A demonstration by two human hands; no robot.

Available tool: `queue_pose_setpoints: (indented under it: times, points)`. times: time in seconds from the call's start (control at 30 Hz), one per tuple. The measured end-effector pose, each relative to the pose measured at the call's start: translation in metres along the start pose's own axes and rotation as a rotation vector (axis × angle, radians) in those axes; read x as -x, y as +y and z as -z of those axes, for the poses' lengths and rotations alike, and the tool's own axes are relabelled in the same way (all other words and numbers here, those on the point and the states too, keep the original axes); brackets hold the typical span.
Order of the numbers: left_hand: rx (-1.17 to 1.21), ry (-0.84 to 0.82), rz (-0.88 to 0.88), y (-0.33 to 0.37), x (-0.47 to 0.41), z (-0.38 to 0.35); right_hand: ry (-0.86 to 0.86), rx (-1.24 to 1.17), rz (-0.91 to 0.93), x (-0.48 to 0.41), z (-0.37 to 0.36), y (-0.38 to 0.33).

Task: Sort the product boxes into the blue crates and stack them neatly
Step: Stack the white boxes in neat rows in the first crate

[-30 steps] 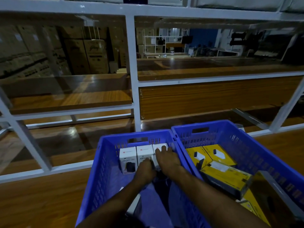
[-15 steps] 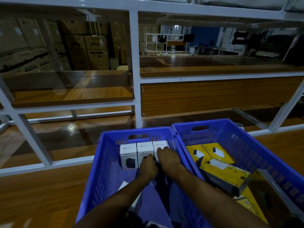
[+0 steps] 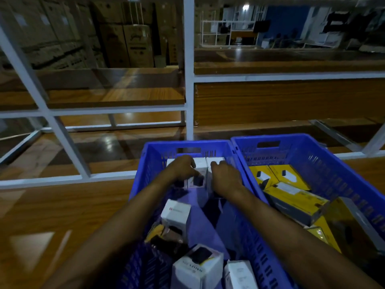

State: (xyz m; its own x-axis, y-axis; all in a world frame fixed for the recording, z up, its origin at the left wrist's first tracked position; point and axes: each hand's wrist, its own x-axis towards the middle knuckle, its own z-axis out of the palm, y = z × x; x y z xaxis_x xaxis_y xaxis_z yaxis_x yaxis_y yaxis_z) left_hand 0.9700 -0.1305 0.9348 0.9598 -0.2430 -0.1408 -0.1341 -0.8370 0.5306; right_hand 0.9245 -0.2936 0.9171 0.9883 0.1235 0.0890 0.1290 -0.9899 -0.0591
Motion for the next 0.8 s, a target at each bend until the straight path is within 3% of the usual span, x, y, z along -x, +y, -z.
queue_pose_setpoints:
  times: [0.1, 0.23, 0.33, 0.5, 0.63, 0.8]
  points:
    - [-0.11, -0.02, 0.01, -0.012, 0.021, 0.011, -0.072, -0.219, 0.048, 0.005, 0.005, -0.011]
    - [-0.184, -0.118, 0.058, -0.038, 0.04, 0.006, -0.323, -0.334, 0.172, 0.013, 0.005, -0.034]
    - [-0.223, -0.201, 0.084, -0.047, 0.049, 0.002, -0.497, -0.29, 0.297, 0.024, 0.003, -0.05]
    - [-0.204, -0.231, 0.089, -0.047, 0.055, 0.002, -0.496, -0.058, 0.438, 0.045, -0.011, -0.066]
    - [0.094, -0.129, 0.104, -0.044, 0.055, 0.003, -0.471, -0.113, 0.425, 0.04, -0.015, -0.063]
    - [0.675, 0.124, 0.171, -0.032, 0.061, 0.011, -0.355, -0.528, 0.242, 0.025, 0.003, -0.041]
